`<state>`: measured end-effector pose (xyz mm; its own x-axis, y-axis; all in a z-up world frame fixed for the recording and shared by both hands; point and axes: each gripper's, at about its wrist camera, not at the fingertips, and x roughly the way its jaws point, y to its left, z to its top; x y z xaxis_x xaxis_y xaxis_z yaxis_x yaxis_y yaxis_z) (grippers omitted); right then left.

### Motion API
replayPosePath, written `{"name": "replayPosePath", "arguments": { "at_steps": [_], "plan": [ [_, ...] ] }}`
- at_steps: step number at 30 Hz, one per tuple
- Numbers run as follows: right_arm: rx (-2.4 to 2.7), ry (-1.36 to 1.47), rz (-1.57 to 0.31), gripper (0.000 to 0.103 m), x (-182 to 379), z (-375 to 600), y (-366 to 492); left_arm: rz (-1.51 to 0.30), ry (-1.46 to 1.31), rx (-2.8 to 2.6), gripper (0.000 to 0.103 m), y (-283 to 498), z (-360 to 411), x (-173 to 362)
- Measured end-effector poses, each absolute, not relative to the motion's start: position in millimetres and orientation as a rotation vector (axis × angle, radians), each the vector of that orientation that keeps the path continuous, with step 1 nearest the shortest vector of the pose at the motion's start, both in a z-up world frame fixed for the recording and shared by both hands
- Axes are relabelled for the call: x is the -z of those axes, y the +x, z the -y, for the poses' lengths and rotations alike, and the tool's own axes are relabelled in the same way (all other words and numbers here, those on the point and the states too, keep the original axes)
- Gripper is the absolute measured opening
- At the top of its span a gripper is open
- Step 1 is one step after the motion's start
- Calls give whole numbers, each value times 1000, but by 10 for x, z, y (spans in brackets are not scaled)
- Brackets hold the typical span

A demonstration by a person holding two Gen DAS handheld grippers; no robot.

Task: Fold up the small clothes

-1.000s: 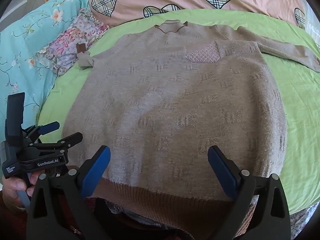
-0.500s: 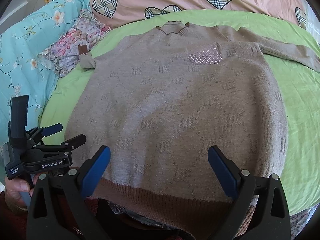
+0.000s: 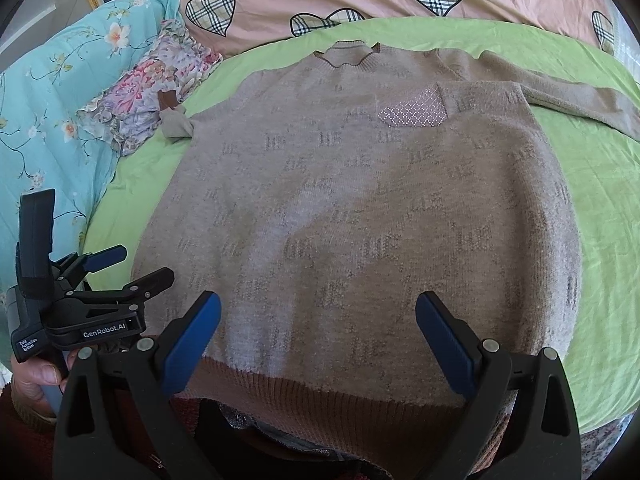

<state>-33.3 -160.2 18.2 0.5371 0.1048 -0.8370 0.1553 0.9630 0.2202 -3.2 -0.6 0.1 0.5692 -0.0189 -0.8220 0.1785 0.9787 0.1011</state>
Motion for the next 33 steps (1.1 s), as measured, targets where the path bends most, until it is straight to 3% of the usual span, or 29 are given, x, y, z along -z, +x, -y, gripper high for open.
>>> {"name": "replayPosePath", "arguments": {
  "at_steps": [26,33],
  "plan": [
    [48,267,-1039,98,-192,1702,-273,-969,193,145,93,138,111,-130],
    [109,306,-1000,98,-285,2051,-205,-945,50,224,93,407,80,-287]
  ]
}}
